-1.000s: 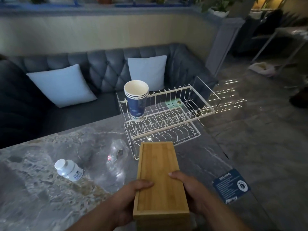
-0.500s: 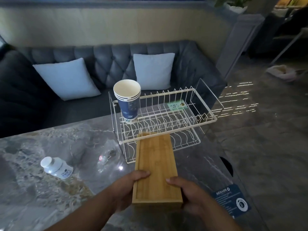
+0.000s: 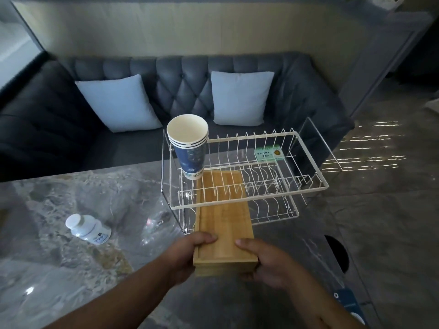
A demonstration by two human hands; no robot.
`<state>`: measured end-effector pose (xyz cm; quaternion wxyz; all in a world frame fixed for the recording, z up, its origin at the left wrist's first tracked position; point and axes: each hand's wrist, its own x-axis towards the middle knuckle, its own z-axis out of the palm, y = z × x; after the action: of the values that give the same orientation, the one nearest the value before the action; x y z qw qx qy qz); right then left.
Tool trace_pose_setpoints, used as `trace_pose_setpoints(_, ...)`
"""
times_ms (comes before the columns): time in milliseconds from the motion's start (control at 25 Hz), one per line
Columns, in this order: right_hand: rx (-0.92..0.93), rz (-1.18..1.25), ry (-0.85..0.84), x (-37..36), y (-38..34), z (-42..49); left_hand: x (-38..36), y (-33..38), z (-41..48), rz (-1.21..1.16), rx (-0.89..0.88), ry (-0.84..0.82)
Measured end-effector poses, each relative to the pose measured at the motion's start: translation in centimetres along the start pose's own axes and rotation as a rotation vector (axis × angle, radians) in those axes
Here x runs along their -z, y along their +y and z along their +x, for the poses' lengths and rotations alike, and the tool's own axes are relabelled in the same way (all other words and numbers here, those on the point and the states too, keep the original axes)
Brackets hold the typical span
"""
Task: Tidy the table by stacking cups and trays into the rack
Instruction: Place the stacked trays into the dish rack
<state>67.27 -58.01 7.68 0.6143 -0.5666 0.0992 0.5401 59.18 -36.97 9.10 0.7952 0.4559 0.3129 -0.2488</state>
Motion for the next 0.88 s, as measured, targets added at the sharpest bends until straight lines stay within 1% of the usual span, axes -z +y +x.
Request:
trace_pose_setpoints(160, 0.049, 0.002, -0.008, 1.2, -0.8, 1.4, 0.1, 0.9, 1.5, 0.090, 0.031, 0.049)
trace_pose_setpoints(240, 0.054, -0.014, 0.011, 1.5, -1.5, 2.2, 0.2, 2.0, 1.7, 0.182, 0.083, 0.092)
trace_pose_setpoints(320, 0.054, -0.022, 0.034, 1.9, -2.4, 3.3, 0.5, 3.0, 2.4, 0.212, 0.124, 0.133)
trace_pose_setpoints(480, 0.108, -0.037, 0.057, 2.2, -4.5, 5.8, 0.4, 3.6, 4.3, 0.140, 0.036, 0.207)
trace_pose_setpoints(600, 0.106, -0.068, 0.096, 2.3, -5.1, 7.4, 0.6, 3.4, 5.5, 0.131, 0.046, 0.313)
trace_pose_setpoints(680, 0.092, -0.087, 0.106, 2.6, -4.9, 8.3, 0.9, 3.1, 6.2, 0.126, 0.048, 0.342)
trace_pose_setpoints(800, 0.090, -0.118, 0.112, 2.8, -4.6, 8.7, 0.9, 2.8, 6.1, 0.122, -0.019, 0.354)
trace_pose_setpoints(880, 0.062, -0.137, 0.123, 3.0, -4.5, 9.6, 1.5, 2.7, 6.8, 0.147, -0.028, 0.389)
